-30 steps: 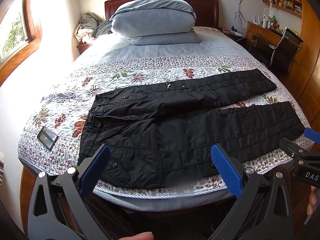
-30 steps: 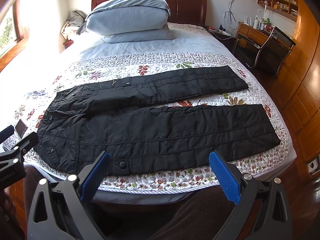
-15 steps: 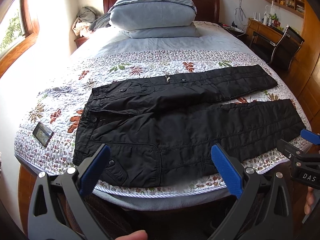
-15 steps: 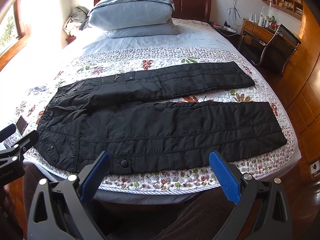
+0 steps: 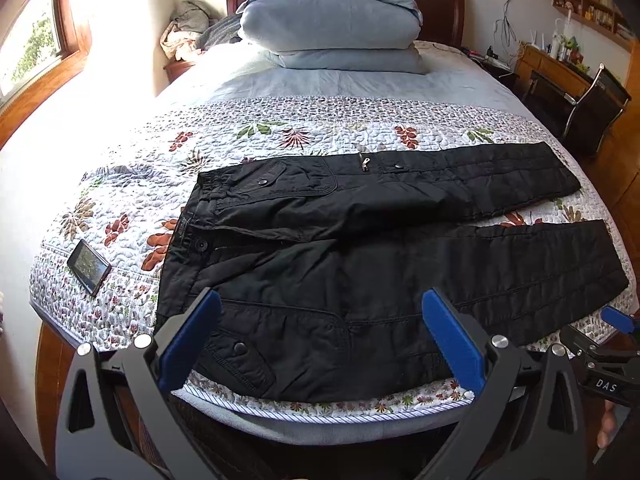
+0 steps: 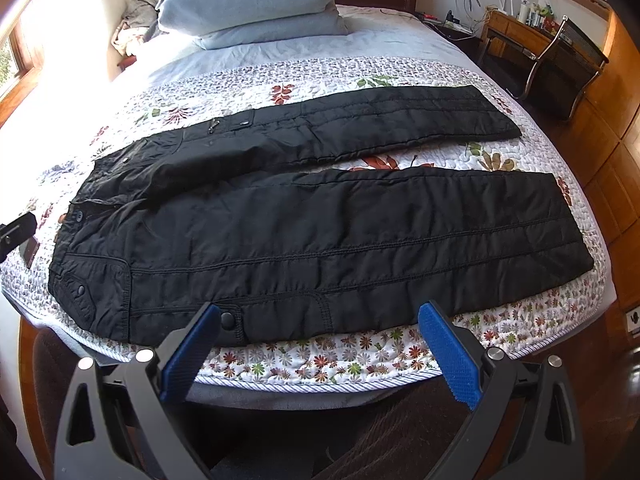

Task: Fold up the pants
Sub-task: 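Grasp the waistband of the black pants with the left gripper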

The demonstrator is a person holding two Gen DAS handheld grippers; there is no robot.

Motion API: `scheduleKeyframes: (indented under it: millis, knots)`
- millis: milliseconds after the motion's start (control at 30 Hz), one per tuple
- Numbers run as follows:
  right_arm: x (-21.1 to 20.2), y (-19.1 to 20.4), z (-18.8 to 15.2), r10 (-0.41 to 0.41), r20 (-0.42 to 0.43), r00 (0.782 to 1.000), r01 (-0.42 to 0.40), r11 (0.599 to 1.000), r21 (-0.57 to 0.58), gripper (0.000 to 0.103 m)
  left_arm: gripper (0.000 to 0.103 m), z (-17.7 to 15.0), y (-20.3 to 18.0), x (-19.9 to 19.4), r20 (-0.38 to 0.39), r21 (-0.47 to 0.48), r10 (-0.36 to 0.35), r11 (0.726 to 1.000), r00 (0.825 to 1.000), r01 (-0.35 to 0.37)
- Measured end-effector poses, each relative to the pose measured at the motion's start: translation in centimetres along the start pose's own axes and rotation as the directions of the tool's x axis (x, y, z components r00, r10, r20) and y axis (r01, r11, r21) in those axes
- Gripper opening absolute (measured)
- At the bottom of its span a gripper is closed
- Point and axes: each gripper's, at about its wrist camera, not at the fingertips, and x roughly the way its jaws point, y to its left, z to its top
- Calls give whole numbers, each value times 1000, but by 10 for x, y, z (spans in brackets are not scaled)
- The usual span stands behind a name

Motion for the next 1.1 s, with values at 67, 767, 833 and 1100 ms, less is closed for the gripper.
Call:
scheduleKeyframes:
  millis: [67,767,833,1100]
  knots:
    - [2,0,1,-2,1,1000,2,1000,-3,100,101,0,-5,0,2,22,-10,1000,1000,10]
    - [90,-34,23,-81,-94,992,81,997,2,100,100,112,215,235,-328,-507,-214,862,920,20]
    - [103,-34,23,-75,-114,991,76,997,6,100,100,118,244,272,-398,-557,-224,829,890,-41]
    - [133,-28,28,-68,-140,988,64,997,-31,100,100,134,272,349,-513,-592,-278,800,812,-101]
